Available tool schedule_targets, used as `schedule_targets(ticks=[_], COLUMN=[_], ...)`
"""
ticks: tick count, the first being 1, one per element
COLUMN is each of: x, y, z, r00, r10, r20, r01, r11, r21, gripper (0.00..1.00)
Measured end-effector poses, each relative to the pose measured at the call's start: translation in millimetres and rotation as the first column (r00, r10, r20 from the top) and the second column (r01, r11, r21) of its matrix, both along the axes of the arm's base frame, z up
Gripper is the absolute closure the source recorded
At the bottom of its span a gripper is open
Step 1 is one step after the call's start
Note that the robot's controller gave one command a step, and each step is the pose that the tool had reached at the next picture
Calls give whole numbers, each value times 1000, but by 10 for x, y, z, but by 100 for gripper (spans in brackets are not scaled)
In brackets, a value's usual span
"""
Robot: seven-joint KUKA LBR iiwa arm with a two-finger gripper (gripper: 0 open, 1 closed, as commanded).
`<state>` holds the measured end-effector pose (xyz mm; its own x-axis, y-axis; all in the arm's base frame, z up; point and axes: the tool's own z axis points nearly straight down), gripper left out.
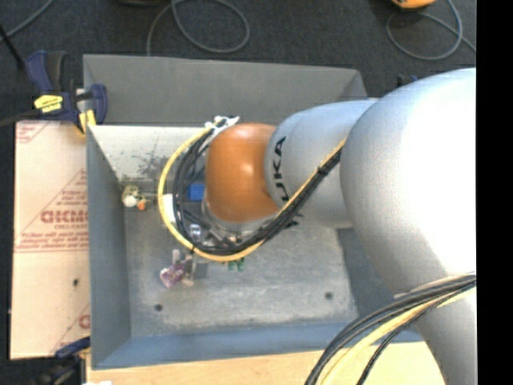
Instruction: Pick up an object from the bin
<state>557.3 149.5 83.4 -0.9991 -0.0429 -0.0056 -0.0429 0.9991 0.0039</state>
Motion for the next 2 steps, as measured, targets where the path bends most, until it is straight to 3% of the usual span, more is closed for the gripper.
schedule_targets(ticks=[1, 2], x=[0, -38], y=[-1, -46], z=[0, 1571], r00=[1000, 998], r10=[-1, -55], r20=[0, 9], r01=[1, 55], r11=[1000, 998], r21=[0, 4], gripper=[100, 100])
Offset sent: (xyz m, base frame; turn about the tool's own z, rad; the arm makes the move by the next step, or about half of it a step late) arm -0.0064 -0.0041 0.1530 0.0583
